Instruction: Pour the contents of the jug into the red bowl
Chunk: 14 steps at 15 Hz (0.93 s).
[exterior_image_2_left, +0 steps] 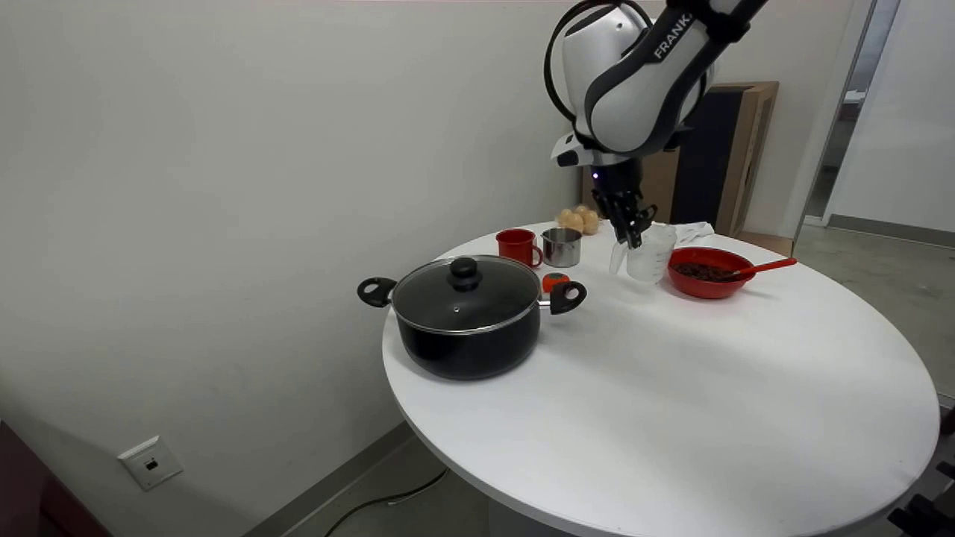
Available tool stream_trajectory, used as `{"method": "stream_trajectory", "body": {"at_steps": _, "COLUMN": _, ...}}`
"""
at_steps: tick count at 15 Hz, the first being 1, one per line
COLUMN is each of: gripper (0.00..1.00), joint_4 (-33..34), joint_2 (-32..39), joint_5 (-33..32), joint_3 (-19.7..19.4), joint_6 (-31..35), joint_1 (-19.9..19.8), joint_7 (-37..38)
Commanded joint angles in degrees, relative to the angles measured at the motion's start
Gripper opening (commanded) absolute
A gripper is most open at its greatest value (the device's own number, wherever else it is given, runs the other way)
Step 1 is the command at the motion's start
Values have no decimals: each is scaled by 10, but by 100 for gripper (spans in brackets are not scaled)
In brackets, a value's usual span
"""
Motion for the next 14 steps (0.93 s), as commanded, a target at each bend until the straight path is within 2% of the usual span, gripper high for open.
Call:
{"method": "stream_trajectory", "body": {"at_steps": 1, "gripper": 7, "joint_4": -30, "joint_2": -6, "joint_5": 12, "joint_3": 9, "joint_6": 14, "joint_1": -3, "joint_7": -30}}
{"method": "stream_trajectory", "body": {"at_steps": 14, "gripper": 7, "joint_4": -56, "joint_2": 18, "joint_5": -20, "joint_3": 3, "joint_6": 23, "joint_1": 8, "joint_7": -82}}
